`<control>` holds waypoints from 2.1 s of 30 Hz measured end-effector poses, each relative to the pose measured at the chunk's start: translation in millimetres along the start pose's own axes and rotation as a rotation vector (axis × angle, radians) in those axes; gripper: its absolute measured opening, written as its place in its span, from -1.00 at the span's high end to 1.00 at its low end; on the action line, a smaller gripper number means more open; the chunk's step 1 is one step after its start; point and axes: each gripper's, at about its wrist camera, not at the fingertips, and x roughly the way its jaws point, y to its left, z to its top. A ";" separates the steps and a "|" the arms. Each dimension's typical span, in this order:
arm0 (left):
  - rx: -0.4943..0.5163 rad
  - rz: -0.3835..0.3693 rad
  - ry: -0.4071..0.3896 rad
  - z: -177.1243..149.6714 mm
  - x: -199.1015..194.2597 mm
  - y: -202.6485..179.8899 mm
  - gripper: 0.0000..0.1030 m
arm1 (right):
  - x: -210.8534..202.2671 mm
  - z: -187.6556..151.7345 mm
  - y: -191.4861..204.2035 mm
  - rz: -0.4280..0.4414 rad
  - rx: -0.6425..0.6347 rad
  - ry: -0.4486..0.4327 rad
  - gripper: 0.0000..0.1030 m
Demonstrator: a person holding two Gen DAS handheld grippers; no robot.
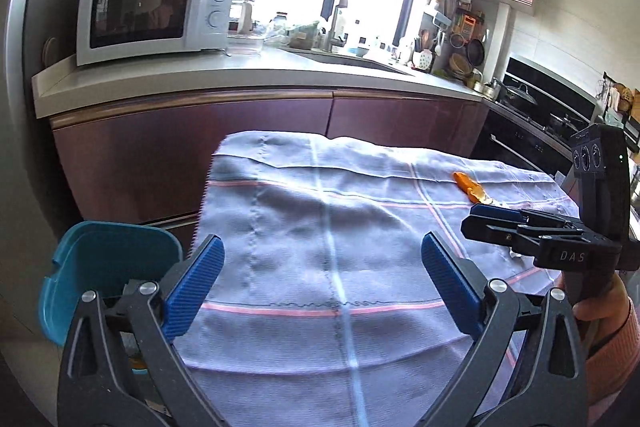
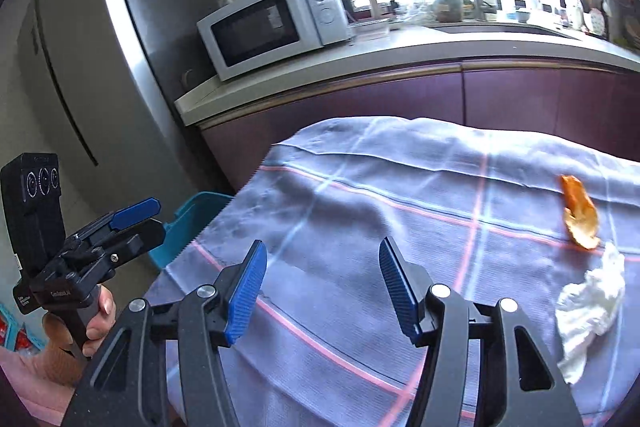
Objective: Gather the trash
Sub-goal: 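Move both open grippers back to the remaining orange peel and tissue, then close left gripper on the crumpled white tissue while right gripper approaches the orange peel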
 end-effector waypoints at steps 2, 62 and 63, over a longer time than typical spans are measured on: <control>0.019 -0.020 0.014 0.5 8.6 -14.0 -0.89 | -11.8 -3.8 -21.3 -0.039 0.031 -0.014 -0.09; 0.211 -0.288 0.333 -6.4 147.4 -180.7 0.79 | -20.8 1.8 -178.6 -0.145 0.257 -0.045 -0.01; 0.207 -0.274 0.328 -6.8 143.4 -174.2 0.79 | -15.4 4.1 -178.7 -0.153 0.256 -0.036 0.02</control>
